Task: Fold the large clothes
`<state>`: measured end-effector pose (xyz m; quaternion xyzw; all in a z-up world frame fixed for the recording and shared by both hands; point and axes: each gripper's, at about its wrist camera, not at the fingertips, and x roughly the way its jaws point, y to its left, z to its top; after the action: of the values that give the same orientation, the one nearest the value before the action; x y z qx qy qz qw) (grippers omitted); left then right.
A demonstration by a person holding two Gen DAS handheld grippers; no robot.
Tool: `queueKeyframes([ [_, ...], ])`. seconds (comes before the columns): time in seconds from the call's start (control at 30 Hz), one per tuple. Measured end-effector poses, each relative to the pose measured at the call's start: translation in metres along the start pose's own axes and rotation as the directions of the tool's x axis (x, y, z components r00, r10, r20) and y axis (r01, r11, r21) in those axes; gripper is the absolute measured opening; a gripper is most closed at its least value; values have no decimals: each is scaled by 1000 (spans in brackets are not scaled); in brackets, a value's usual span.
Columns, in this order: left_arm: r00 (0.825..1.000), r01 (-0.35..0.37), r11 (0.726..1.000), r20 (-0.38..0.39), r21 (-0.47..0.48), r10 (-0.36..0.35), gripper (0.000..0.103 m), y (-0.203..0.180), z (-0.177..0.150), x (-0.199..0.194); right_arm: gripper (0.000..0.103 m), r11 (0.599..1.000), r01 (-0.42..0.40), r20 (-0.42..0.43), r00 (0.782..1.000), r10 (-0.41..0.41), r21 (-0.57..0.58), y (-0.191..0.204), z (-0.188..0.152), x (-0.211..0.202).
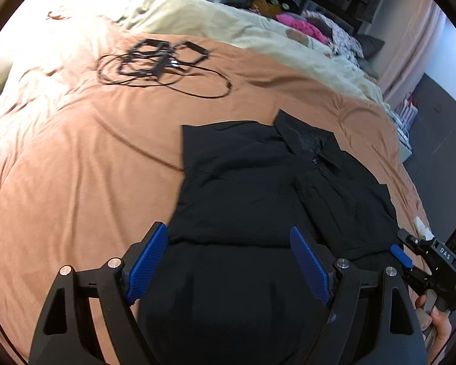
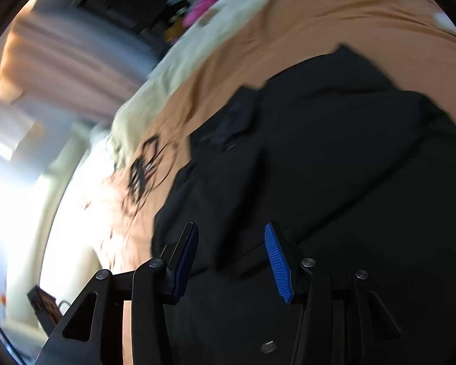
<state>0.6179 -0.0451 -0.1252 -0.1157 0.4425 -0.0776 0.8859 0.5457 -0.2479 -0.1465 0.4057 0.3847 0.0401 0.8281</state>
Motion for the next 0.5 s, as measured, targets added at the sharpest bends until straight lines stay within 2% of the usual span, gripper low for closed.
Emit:
queueKeyframes([
  [0.13,999,-22,997,-29,74,24,84,-33,21,26,47,994,15,8,1000,-16,109,-32,14,-3],
  [0.33,993,-46,985,-98,165,62,84,-71,33,79,47,977,49,40,997,-59,208,-73,31,-12],
  [0.5,987,-63,978,-134,197,91,84,-93,41,112,47,962,62,57,995,-80,266,-95,38,-13],
])
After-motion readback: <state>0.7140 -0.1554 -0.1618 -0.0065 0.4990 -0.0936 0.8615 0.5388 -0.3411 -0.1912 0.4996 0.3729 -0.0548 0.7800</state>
